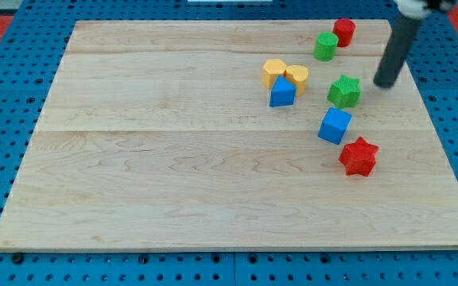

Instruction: Push red star towards center right

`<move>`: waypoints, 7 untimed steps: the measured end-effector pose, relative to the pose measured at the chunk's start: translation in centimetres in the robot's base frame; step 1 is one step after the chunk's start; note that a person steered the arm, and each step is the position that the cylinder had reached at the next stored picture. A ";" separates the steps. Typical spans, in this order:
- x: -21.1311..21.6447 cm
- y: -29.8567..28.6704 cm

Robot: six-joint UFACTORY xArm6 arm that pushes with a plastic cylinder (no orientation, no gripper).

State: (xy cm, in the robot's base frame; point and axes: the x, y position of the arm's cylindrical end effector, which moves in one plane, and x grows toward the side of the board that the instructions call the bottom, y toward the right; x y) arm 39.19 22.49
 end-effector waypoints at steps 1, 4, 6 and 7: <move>1.8 -4.7; -0.7 2.2; 15.2 1.8; 14.1 -2.7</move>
State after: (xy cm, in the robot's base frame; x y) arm 53.30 19.81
